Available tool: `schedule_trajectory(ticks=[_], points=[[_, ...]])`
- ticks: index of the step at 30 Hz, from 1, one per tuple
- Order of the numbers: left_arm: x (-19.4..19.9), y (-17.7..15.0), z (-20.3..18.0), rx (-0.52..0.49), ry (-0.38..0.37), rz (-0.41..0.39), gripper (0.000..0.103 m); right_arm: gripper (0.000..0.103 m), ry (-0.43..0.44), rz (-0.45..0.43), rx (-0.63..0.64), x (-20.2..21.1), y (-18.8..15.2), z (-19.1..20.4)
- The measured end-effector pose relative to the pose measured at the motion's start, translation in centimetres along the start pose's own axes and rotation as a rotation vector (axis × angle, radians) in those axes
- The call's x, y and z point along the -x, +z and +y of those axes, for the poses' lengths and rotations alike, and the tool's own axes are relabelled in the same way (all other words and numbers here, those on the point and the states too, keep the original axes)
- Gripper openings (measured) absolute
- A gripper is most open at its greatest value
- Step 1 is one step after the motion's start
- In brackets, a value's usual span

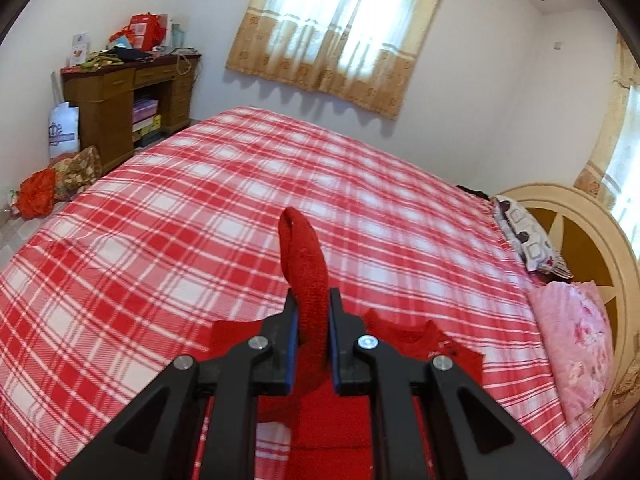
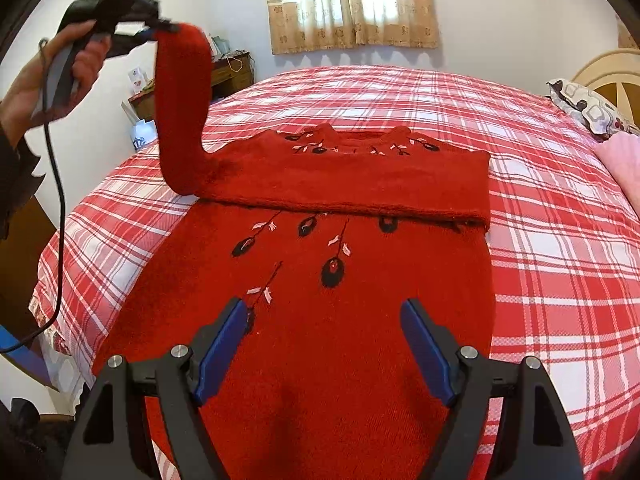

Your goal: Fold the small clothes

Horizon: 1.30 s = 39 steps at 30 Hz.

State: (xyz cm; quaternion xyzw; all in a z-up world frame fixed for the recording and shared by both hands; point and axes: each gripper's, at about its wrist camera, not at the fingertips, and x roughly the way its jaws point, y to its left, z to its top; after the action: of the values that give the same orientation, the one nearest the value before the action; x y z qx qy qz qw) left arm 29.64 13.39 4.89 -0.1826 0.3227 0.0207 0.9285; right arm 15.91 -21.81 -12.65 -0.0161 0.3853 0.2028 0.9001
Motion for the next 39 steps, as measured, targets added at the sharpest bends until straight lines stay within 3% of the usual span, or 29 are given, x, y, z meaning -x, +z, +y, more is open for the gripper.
schedule_trajectory(ticks=[8, 13, 19, 23, 26, 28, 30, 31, 34, 39], points=[[-1.3, -0.7, -6.6, -0.052, -0.065, -0.007, 0.013, 0.079, 0.007, -0.007, -0.010, 0.0, -1.3, -0.3], [-3.4, -2.9, -11.3, -0.123, -0.108, 0.017, 0.013, 0.079, 0.010, -0.001, -0.028, -0.4, -1.9, -0.7], [-8.0, -9.4, -17.1, -0.262, -0.111, 0.064, 0.014, 0.079, 0.025, 0.021, -0.033, -1.4, -2.8, -0.8], [-11.1, -14.9, -20.7, -0.450, -0.049, 0.100, 0.026, 0.079, 0.043, 0.048, -0.031, -2.4, -3.5, -1.0], [-11.2, -17.1, -20.7, -0.526, -0.050, 0.130, 0.027, 0.080, 0.055, 0.060, -0.033, -2.9, -3.8, -1.0], [-9.7, -17.5, -19.8, -0.561, -0.064, 0.099, 0.037, 0.080, 0.058, 0.063, -0.036, -2.9, -3.8, -1.0], [-7.5, -17.6, -17.9, -0.590, -0.056, 0.028, 0.069, 0.080, 0.060, 0.072, -0.041, -2.4, -3.5, -1.0], [-6.5, -17.5, -16.8, -0.595, -0.045, -0.006, 0.073, 0.079, 0.067, 0.073, -0.047, -2.1, -3.1, -1.1], [-4.4, -17.6, -11.9, -0.630, 0.030, -0.075, 0.076, 0.079, 0.096, 0.052, -0.068, -0.5, -1.0, -1.6], [-5.8, -17.9, -3.9, -0.662, 0.230, -0.056, 0.076, 0.079, 0.089, 0.046, -0.155, -0.7, 3.7, -3.8]])
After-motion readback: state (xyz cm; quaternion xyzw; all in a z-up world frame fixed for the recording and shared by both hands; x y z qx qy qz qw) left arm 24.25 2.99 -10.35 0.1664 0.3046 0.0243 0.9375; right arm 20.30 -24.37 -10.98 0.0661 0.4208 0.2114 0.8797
